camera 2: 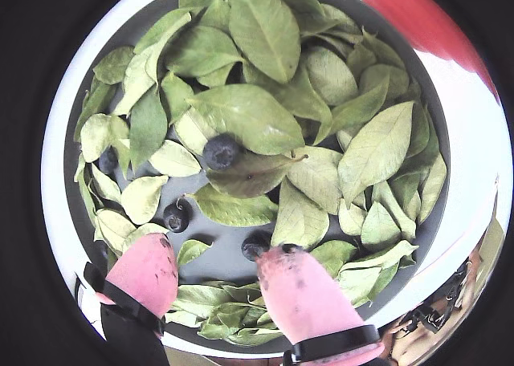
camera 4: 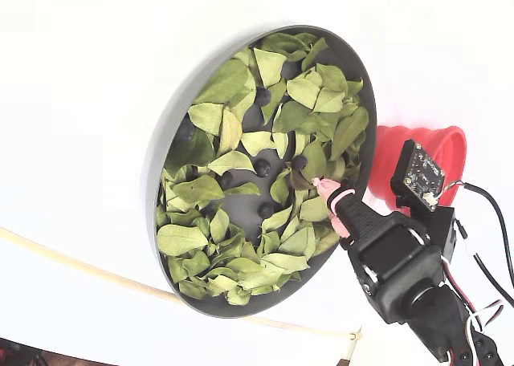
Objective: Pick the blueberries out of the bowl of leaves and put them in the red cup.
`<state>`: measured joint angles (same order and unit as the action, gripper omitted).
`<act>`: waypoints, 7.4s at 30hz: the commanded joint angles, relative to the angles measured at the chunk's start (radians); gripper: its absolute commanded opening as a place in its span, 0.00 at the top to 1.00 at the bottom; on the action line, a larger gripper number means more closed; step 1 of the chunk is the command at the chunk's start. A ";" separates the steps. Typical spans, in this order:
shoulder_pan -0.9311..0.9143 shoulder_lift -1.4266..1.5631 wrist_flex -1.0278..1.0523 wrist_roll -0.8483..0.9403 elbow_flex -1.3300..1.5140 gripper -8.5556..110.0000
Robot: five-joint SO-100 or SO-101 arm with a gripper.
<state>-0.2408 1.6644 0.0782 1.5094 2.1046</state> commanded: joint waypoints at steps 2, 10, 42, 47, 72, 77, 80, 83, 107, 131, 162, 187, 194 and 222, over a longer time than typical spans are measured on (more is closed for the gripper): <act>-0.018 0.000 -0.028 0.005 -0.034 0.77; -0.020 -0.058 -0.058 -0.005 -0.074 0.77; 0.020 -0.184 -0.160 -0.055 -0.179 0.77; 0.017 -0.207 -0.172 -0.054 -0.193 0.77; -0.008 -0.298 -0.242 -0.067 -0.218 0.77; -0.008 -0.313 -0.265 -0.072 -0.213 0.78; -0.008 -0.316 -0.265 -0.077 -0.213 0.78; -0.008 -0.319 -0.265 -0.080 -0.213 0.78; 0.002 -0.351 -0.305 -0.083 -0.167 0.79; 0.003 -0.307 -0.310 -0.035 -0.149 0.83; 0.000 -0.190 -0.298 0.029 -0.126 0.84; -0.025 -0.290 -0.339 0.035 -0.173 0.79; -0.026 -0.321 -0.359 -0.005 -0.186 0.79; 0.002 -0.324 -0.360 -0.048 -0.173 0.79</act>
<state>-0.2286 1.3192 -0.2669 1.4650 1.9635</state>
